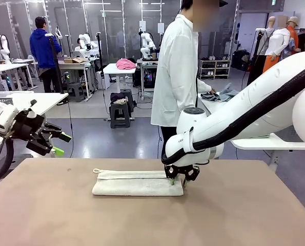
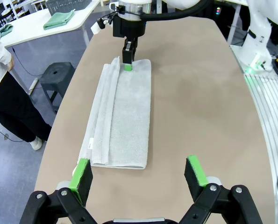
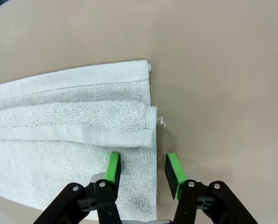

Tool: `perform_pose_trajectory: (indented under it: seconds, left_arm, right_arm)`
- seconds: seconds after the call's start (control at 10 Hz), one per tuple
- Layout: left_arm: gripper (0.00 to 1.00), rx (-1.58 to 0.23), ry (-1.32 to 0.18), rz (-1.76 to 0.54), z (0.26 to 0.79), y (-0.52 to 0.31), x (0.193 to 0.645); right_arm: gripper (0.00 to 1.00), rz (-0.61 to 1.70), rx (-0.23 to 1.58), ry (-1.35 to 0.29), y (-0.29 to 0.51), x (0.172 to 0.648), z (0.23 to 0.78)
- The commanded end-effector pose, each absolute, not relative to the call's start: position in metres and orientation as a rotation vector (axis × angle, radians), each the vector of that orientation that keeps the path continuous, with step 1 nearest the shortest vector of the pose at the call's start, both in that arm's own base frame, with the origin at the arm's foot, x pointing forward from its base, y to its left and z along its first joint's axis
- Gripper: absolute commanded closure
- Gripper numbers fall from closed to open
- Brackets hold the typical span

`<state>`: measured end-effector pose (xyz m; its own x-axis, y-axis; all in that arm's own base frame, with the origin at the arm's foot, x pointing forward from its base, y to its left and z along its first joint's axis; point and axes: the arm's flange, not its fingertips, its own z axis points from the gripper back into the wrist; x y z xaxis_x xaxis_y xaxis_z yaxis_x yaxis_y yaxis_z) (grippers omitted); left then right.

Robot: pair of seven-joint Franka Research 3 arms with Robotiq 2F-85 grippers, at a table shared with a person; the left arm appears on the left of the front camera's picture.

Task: Fold the towels and place them in the basket.
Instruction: When a person lays out a Towel with hook on the table, fold it in half twice.

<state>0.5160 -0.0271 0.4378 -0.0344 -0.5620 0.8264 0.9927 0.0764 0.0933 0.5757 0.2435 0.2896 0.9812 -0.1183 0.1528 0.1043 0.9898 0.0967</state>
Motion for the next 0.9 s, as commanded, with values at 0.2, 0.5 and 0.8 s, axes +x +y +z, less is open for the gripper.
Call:
perform_pose_trajectory:
  seconds: [0.2, 0.5, 0.8]
  left_arm:
    - [0.00, -0.660, -0.853, -1.411, 0.4391, -0.0276, 0.5149]
    - [0.00, -0.660, -0.853, -1.411, 0.4391, -0.0276, 0.5149]
    - [0.00, -0.660, -0.853, -1.411, 0.4391, -0.0276, 0.5149]
  right_arm:
    - [0.69, -0.129, 0.033, -0.165, 0.2559, 0.5788, 0.2765]
    - [0.99, -0.132, 0.037, -0.147, 0.2549, 0.5802, 0.2746]
    - [1.00, -0.133, 0.017, -0.141, 0.2540, 0.5806, 0.2740]
